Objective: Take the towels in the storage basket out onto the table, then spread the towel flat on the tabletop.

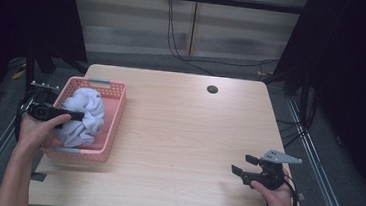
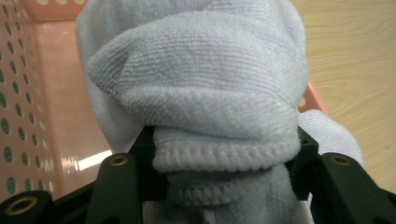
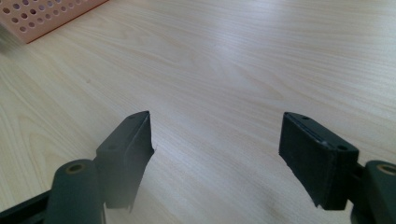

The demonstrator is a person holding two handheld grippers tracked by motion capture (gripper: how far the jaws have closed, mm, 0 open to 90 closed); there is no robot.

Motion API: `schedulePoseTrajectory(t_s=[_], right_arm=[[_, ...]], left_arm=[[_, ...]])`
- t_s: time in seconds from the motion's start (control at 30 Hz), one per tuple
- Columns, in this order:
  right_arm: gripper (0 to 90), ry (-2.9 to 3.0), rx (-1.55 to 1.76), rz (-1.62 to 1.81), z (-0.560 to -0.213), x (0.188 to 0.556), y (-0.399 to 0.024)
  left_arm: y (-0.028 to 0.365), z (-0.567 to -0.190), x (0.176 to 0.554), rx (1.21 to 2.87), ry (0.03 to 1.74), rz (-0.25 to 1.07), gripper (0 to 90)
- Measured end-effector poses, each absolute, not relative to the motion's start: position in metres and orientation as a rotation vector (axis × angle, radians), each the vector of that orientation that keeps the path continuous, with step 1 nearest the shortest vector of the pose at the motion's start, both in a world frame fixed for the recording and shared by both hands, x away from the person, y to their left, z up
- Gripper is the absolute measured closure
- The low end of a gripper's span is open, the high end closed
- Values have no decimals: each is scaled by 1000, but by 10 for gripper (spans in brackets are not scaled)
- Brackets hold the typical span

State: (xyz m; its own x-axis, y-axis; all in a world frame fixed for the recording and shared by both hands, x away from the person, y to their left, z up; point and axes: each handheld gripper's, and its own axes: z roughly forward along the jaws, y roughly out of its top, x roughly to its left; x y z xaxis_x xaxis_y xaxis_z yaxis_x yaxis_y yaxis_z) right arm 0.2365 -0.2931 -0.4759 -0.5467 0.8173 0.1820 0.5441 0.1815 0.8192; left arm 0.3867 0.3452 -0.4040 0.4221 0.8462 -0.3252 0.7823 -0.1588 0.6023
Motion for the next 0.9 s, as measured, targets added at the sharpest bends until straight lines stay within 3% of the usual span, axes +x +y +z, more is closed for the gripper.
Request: schedulePoseTrajectory(t_s=[0.9], right_arm=[[258,2165,1304,1293,-476,238,-295]], left_arm=[[349,-374,372,1851,1292,184,458]])
